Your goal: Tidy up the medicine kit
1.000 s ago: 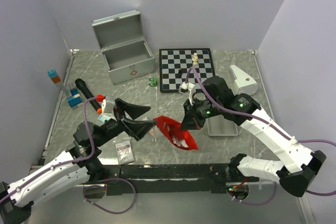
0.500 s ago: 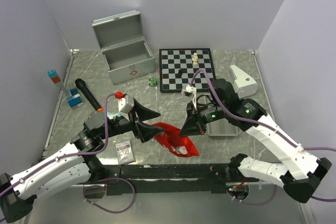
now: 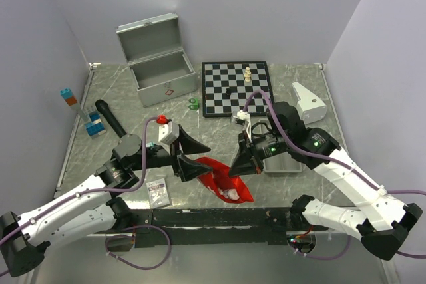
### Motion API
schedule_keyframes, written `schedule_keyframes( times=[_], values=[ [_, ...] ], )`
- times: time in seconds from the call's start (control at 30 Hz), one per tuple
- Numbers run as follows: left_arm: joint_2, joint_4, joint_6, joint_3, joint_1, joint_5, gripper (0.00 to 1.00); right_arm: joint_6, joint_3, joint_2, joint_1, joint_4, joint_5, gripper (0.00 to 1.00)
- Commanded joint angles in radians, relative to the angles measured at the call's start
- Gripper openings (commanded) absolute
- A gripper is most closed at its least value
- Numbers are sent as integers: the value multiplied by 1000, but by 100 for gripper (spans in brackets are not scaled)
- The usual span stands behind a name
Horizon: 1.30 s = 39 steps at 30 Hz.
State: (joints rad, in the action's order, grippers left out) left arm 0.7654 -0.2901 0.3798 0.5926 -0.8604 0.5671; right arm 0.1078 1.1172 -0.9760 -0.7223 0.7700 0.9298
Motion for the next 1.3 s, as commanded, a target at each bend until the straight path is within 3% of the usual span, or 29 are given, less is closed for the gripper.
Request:
schedule_keyframes(
  times=[0.0, 0.2, 0.4, 0.67, 1.03, 1.13, 1.27],
  values=[
    [-23, -105, -7, 29, 15, 69, 73, 0, -8, 30, -6, -54, 46, 0],
    [15, -259, 100, 4, 86, 240, 72, -2, -14, 26, -6, -64, 63, 0],
    [74, -241, 84, 41, 98, 318, 68, 1, -11, 22, -8, -70, 66, 0],
    [132, -221, 77, 73, 100, 386, 51, 7, -17, 11, -8, -83, 67, 0],
    [135, -284, 131, 69, 126, 425, 55, 3, -25, 5, -6, -89, 70, 0],
    [163, -300, 155, 73, 130, 450, 49, -5, -16, 2, -8, -78, 70, 0],
    [189, -340, 194, 72, 144, 473, 33, -5, -19, 6, -8, -80, 67, 0]
  ],
)
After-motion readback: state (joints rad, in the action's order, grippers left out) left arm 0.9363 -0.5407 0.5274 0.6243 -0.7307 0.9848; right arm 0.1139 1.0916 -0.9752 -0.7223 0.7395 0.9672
